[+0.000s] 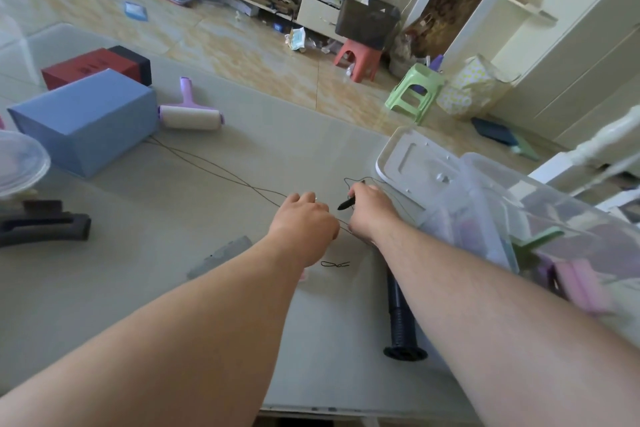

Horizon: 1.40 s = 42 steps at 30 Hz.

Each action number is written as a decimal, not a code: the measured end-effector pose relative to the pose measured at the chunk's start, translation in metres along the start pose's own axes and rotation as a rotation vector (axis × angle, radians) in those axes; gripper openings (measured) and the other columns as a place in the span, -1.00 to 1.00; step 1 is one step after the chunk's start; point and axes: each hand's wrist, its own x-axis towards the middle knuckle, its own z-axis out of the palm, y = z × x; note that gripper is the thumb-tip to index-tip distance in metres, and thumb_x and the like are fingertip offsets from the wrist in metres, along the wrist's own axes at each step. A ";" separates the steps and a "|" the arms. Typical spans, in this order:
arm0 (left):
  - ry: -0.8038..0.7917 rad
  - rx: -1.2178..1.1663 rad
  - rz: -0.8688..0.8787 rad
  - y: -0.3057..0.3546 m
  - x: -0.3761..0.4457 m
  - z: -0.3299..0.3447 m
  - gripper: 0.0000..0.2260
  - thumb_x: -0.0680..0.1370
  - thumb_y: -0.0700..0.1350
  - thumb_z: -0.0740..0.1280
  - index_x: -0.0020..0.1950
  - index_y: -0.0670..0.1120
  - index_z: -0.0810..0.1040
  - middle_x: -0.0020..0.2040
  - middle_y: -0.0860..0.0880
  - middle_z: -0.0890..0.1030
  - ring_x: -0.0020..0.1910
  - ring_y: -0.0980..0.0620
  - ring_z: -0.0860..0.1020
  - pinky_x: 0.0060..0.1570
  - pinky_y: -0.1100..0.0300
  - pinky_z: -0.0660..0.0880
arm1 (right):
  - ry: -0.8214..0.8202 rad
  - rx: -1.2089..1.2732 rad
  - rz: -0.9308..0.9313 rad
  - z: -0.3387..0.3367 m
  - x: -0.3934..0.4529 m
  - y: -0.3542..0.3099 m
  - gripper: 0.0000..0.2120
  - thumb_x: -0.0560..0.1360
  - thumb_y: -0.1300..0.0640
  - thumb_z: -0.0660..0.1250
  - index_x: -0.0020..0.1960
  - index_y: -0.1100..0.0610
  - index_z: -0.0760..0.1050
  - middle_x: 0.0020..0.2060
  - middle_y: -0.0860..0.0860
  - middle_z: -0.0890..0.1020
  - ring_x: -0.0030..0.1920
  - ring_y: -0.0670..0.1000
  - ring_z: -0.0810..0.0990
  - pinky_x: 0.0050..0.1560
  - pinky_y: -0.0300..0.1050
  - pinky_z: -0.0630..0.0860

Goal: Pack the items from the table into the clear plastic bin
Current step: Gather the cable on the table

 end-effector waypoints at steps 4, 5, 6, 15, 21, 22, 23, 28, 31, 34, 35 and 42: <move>-0.003 0.016 -0.042 0.007 0.007 0.002 -0.79 0.59 -0.06 0.34 0.22 0.09 0.60 0.18 0.01 0.58 0.24 -0.09 0.44 0.08 0.08 0.27 | 0.045 0.014 -0.019 -0.003 0.000 -0.010 -0.59 0.39 0.16 0.40 0.22 0.01 0.44 0.21 0.02 0.47 0.15 0.11 0.55 0.14 0.05 0.59; 0.007 -0.006 -0.057 0.006 0.006 0.001 -0.79 0.60 -0.07 0.33 0.23 0.07 0.58 0.19 -0.01 0.58 0.25 -0.11 0.46 0.10 0.07 0.30 | 0.058 0.026 -0.020 -0.006 0.002 -0.015 -0.56 0.39 0.15 0.43 0.24 0.04 0.44 0.23 0.05 0.48 0.17 0.12 0.55 0.15 0.02 0.58; 0.015 -0.043 -0.077 0.004 0.006 0.001 -0.78 0.61 -0.09 0.33 0.25 0.05 0.57 0.20 -0.03 0.58 0.24 -0.13 0.49 0.12 0.06 0.33 | 0.066 0.038 -0.021 -0.011 0.003 -0.021 -0.53 0.40 0.15 0.45 0.28 0.06 0.44 0.26 0.08 0.48 0.20 0.14 0.55 0.16 0.01 0.57; 0.179 -0.492 -0.205 -0.023 -0.014 -0.043 -0.81 0.66 -0.11 0.28 0.24 -0.02 0.60 0.09 -0.10 0.53 0.10 -0.19 0.57 0.07 0.01 0.52 | 0.134 0.449 -0.160 -0.152 -0.062 -0.050 -0.48 0.32 0.21 0.46 0.26 0.06 0.48 0.09 0.04 0.51 -0.05 0.11 0.66 -0.21 0.15 0.73; 0.433 -0.640 -0.121 0.043 -0.036 -0.127 -0.83 0.67 -0.09 0.31 0.23 0.05 0.60 0.06 0.02 0.55 -0.03 -0.02 0.53 -0.04 0.16 0.34 | 0.236 0.572 -0.168 -0.233 -0.134 0.068 -0.43 0.22 0.20 0.47 0.22 -0.03 0.52 0.06 0.06 0.59 -0.13 0.21 0.73 -0.22 0.32 0.70; 0.443 -0.632 -0.068 0.065 -0.036 -0.143 -0.82 0.67 -0.10 0.30 0.25 0.06 0.59 0.08 0.03 0.54 -0.04 0.01 0.52 -0.04 0.18 0.35 | 0.243 0.540 -0.149 -0.234 -0.145 0.094 -0.43 0.20 0.18 0.47 0.21 -0.05 0.53 0.07 0.06 0.60 -0.11 0.23 0.74 -0.25 0.33 0.69; 0.437 -0.604 0.005 0.087 -0.036 -0.157 -0.80 0.67 -0.11 0.31 0.27 0.05 0.59 0.09 0.05 0.56 -0.03 0.03 0.52 -0.03 0.19 0.37 | 0.235 0.502 -0.132 -0.232 -0.154 0.119 -0.43 0.20 0.17 0.48 0.20 -0.05 0.53 0.09 0.06 0.61 -0.13 0.23 0.74 -0.26 0.30 0.69; 0.376 -0.436 0.293 0.179 -0.023 -0.204 -0.76 0.61 -0.09 0.39 0.27 0.04 0.66 0.07 0.08 0.71 0.04 0.07 0.63 0.12 0.13 0.55 | 0.076 0.213 -0.136 -0.194 -0.182 0.202 -0.55 0.33 0.13 0.54 0.15 -0.09 0.49 0.10 -0.07 0.60 0.05 0.06 0.56 -0.03 -0.10 0.48; 0.226 -0.155 0.335 0.206 -0.008 -0.214 -0.80 0.57 -0.01 0.36 0.15 0.16 0.69 0.02 0.18 0.69 0.01 0.09 0.62 0.04 0.11 0.59 | -0.045 0.155 -0.174 -0.169 -0.181 0.208 -0.63 0.34 0.10 0.51 0.06 -0.10 0.46 -0.03 -0.09 0.54 0.02 0.06 0.55 -0.04 -0.09 0.50; -0.043 0.173 0.324 0.216 0.001 -0.201 -0.90 0.52 0.07 0.38 0.00 0.21 0.65 -0.14 0.22 0.60 -0.01 0.06 0.58 -0.10 0.14 0.54 | -0.042 0.271 -0.262 -0.157 -0.177 0.199 -0.71 0.34 0.14 0.48 0.03 -0.08 0.57 0.00 -0.16 0.64 0.03 -0.04 0.62 0.02 -0.14 0.57; -0.090 0.225 0.328 0.217 0.001 -0.195 -0.92 0.50 0.13 0.40 -0.03 0.20 0.63 -0.20 0.22 0.55 -0.03 0.06 0.56 -0.07 0.13 0.50 | -0.036 0.286 -0.310 -0.157 -0.176 0.196 -0.75 0.37 0.16 0.49 0.00 -0.08 0.59 -0.03 -0.18 0.65 0.00 -0.08 0.62 -0.05 -0.23 0.52; -0.209 0.304 0.308 0.211 0.010 -0.175 -0.65 0.45 0.38 0.34 -0.12 0.13 0.68 -0.23 0.16 0.65 -0.10 0.10 0.58 0.25 0.03 0.34 | -0.122 0.149 -0.383 -0.134 -0.158 0.174 -0.79 0.46 0.29 0.39 -0.13 -0.04 0.59 -0.17 -0.12 0.66 -0.09 -0.02 0.61 -0.14 -0.24 0.51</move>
